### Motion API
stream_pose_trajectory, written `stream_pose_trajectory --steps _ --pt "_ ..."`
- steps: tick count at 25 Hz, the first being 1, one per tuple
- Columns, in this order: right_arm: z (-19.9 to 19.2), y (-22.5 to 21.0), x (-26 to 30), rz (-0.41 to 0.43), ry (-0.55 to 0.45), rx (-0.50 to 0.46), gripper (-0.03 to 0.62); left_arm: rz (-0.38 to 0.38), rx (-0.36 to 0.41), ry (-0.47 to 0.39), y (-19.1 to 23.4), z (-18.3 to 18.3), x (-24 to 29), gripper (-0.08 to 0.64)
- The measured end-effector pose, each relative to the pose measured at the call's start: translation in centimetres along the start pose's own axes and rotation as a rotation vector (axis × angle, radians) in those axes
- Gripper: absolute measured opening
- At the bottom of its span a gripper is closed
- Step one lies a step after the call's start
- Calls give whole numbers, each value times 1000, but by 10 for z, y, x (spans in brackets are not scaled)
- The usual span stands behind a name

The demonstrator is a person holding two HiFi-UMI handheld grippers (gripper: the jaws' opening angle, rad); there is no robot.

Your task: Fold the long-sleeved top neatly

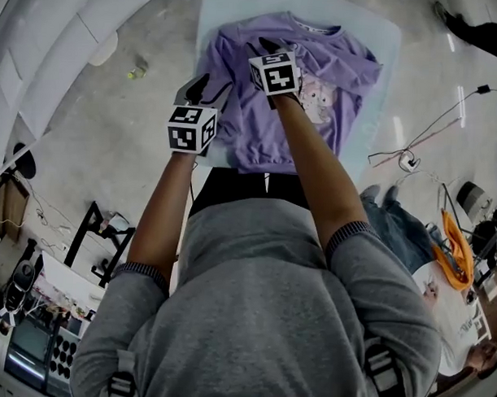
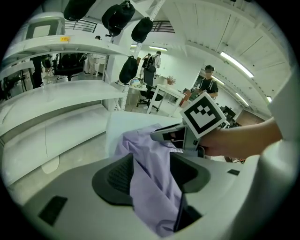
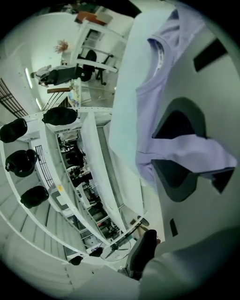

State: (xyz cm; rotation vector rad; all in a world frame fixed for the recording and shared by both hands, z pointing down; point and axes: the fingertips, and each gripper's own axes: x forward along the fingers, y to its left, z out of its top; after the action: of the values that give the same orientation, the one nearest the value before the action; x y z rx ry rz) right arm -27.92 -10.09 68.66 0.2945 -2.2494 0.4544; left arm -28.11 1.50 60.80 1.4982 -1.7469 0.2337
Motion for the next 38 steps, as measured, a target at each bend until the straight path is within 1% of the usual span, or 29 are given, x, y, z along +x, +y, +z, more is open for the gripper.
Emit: stream_pose_trajectory --steps 5,14,19,23,27,31,38 --pt "5 -8 -28 -13 -15 -38 169 -12 31 14 -2 -2 -6 268" --pt "11 -52 -135 -95 -101 -9 179 -73 121 36 -36 3 -8 268" --pt "-2 -62 -187 -110 -121 -11 189 -92 167 42 -58 1 -12 268" --pt "-20 -61 -217 -121 -123 -16 190 -94 180 57 -67 -9 -21 268" --pt "-37 -55 -236 -121 -124 -6 190 -93 195 71 -72 -20 -32 268" --pt "-46 -48 -244 -116 -119 -3 190 -81 205 85 -71 -29 -37 268" --pt "-53 -33 -239 -98 -102 -11 190 -44 196 174 -56 -76 -36 268"
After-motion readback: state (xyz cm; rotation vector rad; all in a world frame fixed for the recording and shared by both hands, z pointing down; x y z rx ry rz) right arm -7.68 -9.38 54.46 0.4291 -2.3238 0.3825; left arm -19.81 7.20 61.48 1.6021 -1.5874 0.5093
